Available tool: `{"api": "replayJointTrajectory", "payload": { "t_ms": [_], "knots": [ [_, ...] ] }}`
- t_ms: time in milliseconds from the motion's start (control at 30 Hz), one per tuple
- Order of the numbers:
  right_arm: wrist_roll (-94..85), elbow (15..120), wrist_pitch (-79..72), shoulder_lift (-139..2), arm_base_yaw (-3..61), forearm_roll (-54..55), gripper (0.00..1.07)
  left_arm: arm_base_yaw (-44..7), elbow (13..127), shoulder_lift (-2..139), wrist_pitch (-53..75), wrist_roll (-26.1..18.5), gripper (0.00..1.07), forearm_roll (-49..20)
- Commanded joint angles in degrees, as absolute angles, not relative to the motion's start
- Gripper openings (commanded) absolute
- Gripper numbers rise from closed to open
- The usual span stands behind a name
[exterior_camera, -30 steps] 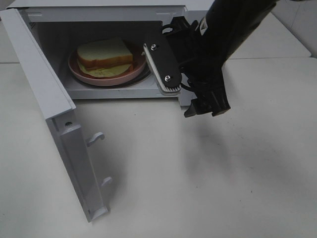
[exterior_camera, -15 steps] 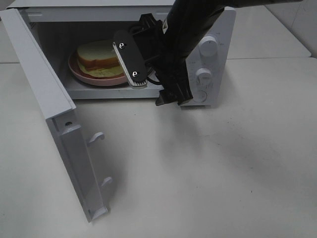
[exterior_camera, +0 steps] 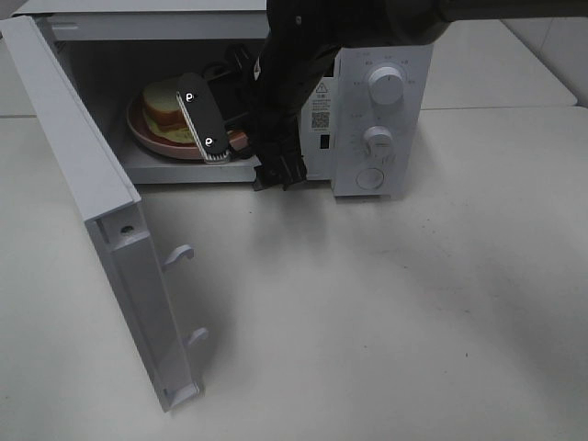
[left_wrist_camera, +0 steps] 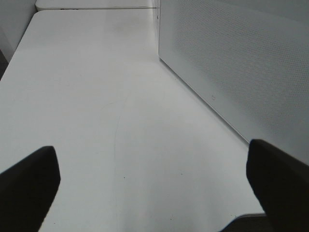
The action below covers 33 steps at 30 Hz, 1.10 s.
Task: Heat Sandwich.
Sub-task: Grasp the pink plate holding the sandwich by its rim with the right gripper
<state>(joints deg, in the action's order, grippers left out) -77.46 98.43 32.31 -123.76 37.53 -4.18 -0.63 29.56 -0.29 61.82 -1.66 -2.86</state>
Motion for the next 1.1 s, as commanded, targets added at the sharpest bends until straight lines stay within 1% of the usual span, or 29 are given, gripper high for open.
{"api": "replayJointTrajectory", "payload": {
  "t_ms": [33, 67, 200, 500, 767, 967, 1033, 1100],
  "knots": [
    [-76.6, 103.71, 33.06, -127.31, 37.7, -4.18, 0.89, -0.52, 29.51, -1.2, 61.59, -1.55, 0.98, -3.27],
    [-76.6, 103.71, 33.06, -127.31, 37.7, -4.18, 0.89, -0.52, 29.51, -1.2, 61.59, -1.55, 0.98, -3.27],
    [-74.66, 109.95, 34.43, -131.61, 37.7, -4.41, 0.89, -0.52, 29.51, -1.2, 61.59, -1.55, 0.98, -3.27],
    [-73.45, 116.6, 34.49, -137.62, 37.47, -4.47, 0.88, -0.52, 29.51, -1.2, 61.59, -1.55, 0.98, -3.27],
    [-73.45, 120.95, 34.43, -141.69, 37.24, -4.3, 0.87, -0.52, 29.51, -1.2, 61.59, -1.55, 0.98, -3.27],
    [-73.45, 121.7, 34.21, -143.35, 36.84, -3.72, 0.85, -0.52, 29.51, -1.2, 61.59, -1.55, 0.98, -3.27],
    [-73.45, 121.7, 34.03, -143.47, 36.44, -3.61, 0.83, -0.52, 29.51, -1.2, 61.59, -1.55, 0.98, -3.27],
    [-73.45, 121.7, 33.58, -143.47, 36.15, -2.81, 0.73, -0.52, 29.51, -1.2, 61.59, -1.55, 0.98, -3.27]
  ]
}}
